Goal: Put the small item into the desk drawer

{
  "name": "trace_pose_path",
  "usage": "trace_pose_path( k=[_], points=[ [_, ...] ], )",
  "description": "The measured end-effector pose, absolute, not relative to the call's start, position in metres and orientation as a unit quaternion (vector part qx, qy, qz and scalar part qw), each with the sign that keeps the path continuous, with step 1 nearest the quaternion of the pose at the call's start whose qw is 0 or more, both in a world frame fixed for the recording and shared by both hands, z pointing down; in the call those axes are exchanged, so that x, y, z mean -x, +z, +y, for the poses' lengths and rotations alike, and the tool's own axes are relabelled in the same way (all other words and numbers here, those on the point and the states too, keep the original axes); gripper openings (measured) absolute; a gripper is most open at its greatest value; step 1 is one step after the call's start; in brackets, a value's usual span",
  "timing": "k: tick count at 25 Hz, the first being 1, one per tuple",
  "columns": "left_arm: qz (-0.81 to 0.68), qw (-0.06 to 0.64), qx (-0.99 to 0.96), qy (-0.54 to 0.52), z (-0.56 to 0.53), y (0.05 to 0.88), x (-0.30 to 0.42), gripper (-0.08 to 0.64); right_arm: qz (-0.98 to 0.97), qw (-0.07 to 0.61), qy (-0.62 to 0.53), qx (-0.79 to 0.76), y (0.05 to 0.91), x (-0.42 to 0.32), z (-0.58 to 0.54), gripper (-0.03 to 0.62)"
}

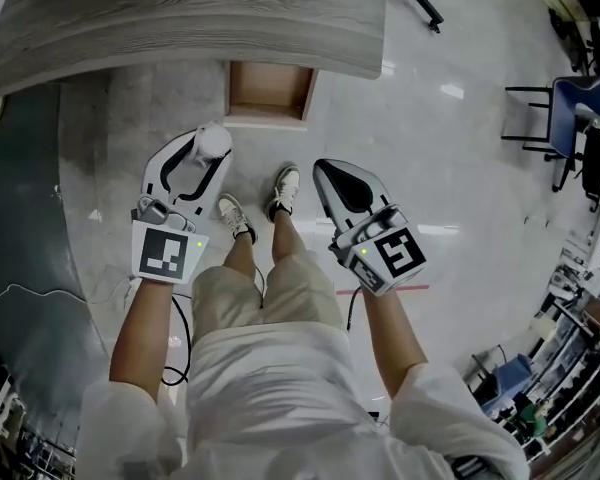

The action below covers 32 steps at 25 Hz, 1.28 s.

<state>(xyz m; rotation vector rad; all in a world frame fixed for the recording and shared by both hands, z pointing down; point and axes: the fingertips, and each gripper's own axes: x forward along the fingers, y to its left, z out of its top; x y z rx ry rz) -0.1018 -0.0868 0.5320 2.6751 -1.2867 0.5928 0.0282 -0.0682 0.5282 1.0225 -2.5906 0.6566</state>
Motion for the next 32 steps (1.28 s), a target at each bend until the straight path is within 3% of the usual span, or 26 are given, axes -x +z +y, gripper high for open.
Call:
trace_pose_path(
  k=[21,32],
  points=[
    [-0.302,0.024,-0.886,0.35,-0.118,0.66,0.051,0.158,-0.883,0.129,0.271,-0.36,0.615,-0.04,-0.067,-0.002],
    [-0.258,0.045,-0.877,0.403,-0.129,0.717,0.042,0.158,-0.873,0.147,0.287,-0.367,0.636,-0.041,-0.056,-0.002]
  ],
)
